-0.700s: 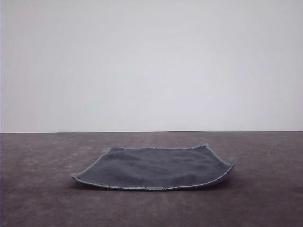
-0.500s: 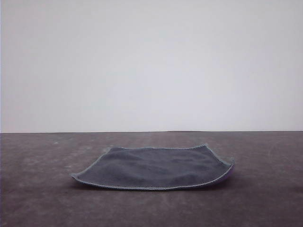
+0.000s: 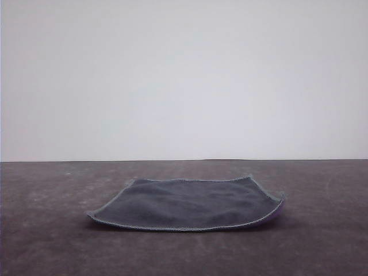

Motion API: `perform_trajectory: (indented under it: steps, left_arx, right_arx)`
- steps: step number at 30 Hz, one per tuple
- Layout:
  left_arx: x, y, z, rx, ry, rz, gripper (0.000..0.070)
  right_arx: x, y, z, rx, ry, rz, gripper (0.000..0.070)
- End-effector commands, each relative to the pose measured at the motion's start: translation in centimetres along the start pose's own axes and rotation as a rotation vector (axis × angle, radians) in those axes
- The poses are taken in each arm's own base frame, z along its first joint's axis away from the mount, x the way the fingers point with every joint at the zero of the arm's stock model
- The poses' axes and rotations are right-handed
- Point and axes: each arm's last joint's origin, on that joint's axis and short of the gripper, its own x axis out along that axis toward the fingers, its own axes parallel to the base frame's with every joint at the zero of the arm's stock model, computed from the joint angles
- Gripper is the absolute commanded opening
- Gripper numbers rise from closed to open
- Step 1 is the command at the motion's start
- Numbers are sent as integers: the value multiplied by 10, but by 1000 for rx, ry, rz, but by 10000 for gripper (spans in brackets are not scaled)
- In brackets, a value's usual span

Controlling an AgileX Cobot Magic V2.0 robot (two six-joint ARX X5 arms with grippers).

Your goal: Fold clothes

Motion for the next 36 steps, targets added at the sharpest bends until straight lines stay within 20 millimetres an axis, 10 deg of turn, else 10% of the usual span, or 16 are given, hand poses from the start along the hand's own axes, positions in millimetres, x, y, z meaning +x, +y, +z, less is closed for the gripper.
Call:
perform_trajectory:
  steps: [1, 15, 30, 34, 36]
  left_arx:
    - [-3, -5, 10, 21, 55, 23, 3]
    - [34, -28, 34, 223, 396, -71, 3]
    - [55, -60, 19, 426, 465, -281, 4]
    - [54, -60, 19, 417, 467, -281, 367]
    - [54, -60, 19, 413, 469, -288, 467]
  right_arx:
    - [0, 3, 7, -24, 47, -12, 0]
    - [51, -1, -2, -67, 539, 92, 0]
    - [65, 25, -12, -217, 585, 292, 21]
    - [65, 25, -11, -226, 570, 288, 390]
    - [66, 26, -11, -226, 565, 290, 469]
